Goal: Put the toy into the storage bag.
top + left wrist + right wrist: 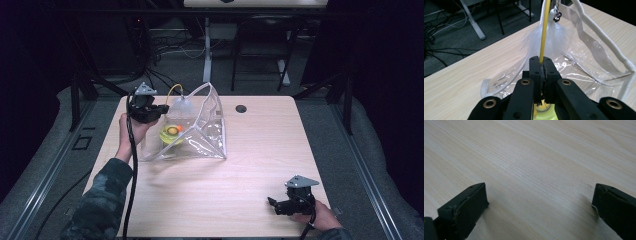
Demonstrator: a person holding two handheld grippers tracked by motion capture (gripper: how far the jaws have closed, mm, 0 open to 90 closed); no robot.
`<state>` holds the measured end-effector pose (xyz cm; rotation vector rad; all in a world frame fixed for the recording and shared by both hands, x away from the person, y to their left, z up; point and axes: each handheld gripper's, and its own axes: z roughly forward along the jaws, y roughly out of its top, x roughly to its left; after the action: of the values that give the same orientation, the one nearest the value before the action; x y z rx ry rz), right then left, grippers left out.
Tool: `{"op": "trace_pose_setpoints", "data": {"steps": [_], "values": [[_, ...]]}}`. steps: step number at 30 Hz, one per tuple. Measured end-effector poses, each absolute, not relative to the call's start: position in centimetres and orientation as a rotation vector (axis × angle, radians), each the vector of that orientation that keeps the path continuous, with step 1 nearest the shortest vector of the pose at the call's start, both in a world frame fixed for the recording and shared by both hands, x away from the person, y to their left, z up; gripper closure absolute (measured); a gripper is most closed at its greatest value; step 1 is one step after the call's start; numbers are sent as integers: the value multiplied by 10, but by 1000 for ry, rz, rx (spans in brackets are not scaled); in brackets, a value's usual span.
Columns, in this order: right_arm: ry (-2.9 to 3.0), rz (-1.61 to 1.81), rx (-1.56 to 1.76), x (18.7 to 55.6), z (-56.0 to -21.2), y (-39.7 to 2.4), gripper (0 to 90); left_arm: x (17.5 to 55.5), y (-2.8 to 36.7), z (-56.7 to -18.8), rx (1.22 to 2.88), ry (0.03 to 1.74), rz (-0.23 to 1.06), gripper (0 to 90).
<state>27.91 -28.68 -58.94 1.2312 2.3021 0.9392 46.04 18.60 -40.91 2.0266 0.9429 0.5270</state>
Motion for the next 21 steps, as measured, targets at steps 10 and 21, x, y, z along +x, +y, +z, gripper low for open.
{"op": "trace_pose_setpoints", "data": {"steps": [10, 21], "values": [[2298, 943, 1234, 279, -590, -287, 0, 468, 182, -428, 2046, 975, 498, 875], [2300, 952, 1233, 279, -590, -286, 0, 471, 181, -440, 2056, 991, 468, 873]]}}
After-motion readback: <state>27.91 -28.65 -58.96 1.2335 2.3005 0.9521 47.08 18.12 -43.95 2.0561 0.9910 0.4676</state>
